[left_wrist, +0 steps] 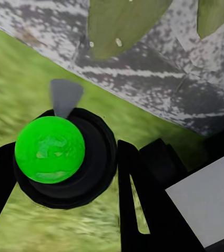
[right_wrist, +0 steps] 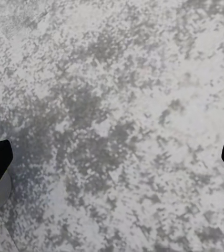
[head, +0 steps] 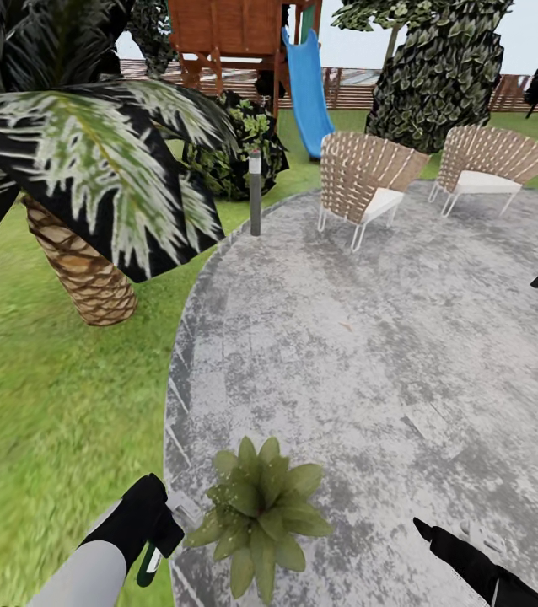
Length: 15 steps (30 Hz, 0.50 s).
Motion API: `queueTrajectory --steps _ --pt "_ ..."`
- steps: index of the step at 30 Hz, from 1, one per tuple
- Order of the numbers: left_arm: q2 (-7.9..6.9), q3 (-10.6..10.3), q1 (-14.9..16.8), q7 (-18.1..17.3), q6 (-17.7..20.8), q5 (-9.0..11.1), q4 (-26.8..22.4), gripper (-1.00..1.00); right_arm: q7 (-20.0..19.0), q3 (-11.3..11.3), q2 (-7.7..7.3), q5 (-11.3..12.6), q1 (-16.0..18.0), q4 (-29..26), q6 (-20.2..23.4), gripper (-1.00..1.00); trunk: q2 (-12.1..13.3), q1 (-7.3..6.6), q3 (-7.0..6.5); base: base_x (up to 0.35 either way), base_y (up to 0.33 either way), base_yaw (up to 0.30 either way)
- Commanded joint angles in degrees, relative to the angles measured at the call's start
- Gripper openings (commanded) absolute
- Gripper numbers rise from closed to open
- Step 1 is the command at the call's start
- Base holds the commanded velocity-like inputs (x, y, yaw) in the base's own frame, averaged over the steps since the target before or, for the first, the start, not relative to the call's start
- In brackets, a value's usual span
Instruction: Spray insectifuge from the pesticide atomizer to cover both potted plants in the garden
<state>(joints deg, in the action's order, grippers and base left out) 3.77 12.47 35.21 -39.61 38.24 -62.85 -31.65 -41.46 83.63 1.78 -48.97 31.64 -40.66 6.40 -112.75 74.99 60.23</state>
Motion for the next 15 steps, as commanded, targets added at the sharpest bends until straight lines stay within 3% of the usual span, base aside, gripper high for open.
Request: queueTrajectory --steps 1,7,11,15 --pt "0.09 0.46 0.03 -0.47 0.17 -0.52 -0.10 -1.00 -0.39 0.30 0.04 -0.16 0.09 -0.12 0.27 1.00 -0.02 0.00 0.06 0.027 -0.304 0.057" --pt "0.09 0.53 0.03 -0.47 0.17 -0.52 -0.07 -1.00 -0.46 0.30 0.05 -0.16 0.09 -0.20 0.27 1.00 -0.02 0.00 0.08 0.004 -0.056 0.021" --pt "0.09 0.53 0.03 -0.47 0.17 -0.49 -0.07 -1.00 -0.43 0.30 0.06 -0.16 0.09 -0.15 0.27 1.00 -0.02 0.00 0.19 -0.002 -0.065 0.227" --pt "0.09 0.53 0.03 -0.47 0.17 -0.46 -0.07 -1.00 -0.36 0.30 0.06 -0.16 0.09 -0.12 0.27 1.00 -0.02 0.00 0.31 -0.115 -0.248 0.256"
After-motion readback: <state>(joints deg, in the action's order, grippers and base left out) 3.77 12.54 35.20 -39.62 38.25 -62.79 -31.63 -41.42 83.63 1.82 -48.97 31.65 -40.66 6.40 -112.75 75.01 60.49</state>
